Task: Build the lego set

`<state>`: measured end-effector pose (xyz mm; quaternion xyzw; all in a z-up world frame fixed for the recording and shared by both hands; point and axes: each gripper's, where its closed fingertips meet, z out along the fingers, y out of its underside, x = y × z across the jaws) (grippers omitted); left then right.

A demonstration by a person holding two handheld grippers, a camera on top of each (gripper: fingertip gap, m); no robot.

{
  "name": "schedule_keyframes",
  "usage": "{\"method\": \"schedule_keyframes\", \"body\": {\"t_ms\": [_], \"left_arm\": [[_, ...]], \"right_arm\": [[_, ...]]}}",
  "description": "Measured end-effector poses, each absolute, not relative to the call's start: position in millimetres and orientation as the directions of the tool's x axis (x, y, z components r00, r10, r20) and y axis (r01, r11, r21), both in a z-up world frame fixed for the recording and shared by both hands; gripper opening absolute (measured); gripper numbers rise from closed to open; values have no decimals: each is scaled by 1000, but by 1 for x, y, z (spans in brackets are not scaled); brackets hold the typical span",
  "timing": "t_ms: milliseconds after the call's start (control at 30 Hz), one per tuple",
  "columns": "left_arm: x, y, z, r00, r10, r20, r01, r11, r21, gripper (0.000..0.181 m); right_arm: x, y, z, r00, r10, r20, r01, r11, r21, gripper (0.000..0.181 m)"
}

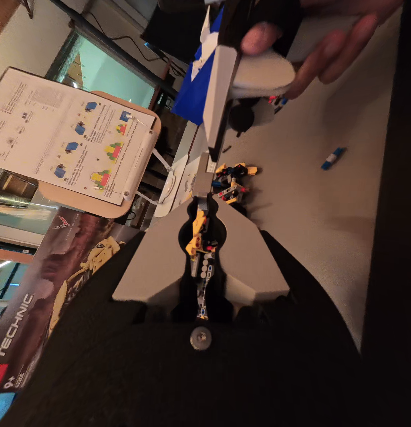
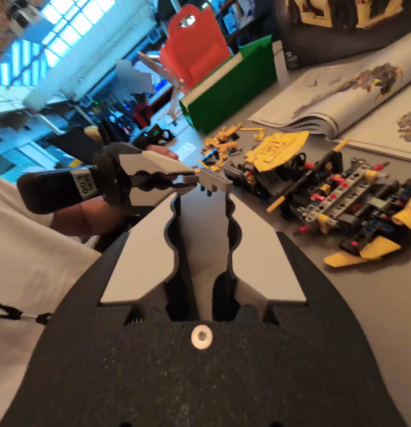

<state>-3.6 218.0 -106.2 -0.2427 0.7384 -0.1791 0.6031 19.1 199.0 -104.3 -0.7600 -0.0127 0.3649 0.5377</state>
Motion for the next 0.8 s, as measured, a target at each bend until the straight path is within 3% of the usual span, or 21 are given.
{"method": "schedule_keyframes", "body": {"t_ms": [233,267,367,467,533,600,733,800], "left_arm": [[-14,203,-94,-120,-679,-724,-73,734,-676,7],[-14,201,-94,-126,-690,-713,-73,723,-687,7],[-14,197,-95,-163,-740,-652,-75,668,-740,8],[-20,186,-97,-322,-858,-400,-104,451,-886,30],[-26,189,-80,-381,-908,-171,-90,221,-971,30],[-25,198,-72,-417,-909,0,-126,58,-990,30],[-28,185,-96,-569,-818,84,-271,90,-958,30],[-27,183,-94,-604,-787,126,-276,58,-959,14]], "right_arm": [[13,204,-86,657,442,-610,-499,-351,-792,23],[11,203,-84,635,460,-621,-514,-349,-784,8],[11,203,-81,615,474,-630,-536,-335,-775,6],[10,200,-84,662,480,-576,-463,-342,-817,6],[8,196,-88,695,493,-523,-386,-357,-850,6],[-1,192,-98,721,519,-460,-272,-398,-876,6],[-20,182,-93,667,604,-437,-198,-422,-885,6],[-25,178,-94,662,623,-418,-156,-430,-889,6]]}}
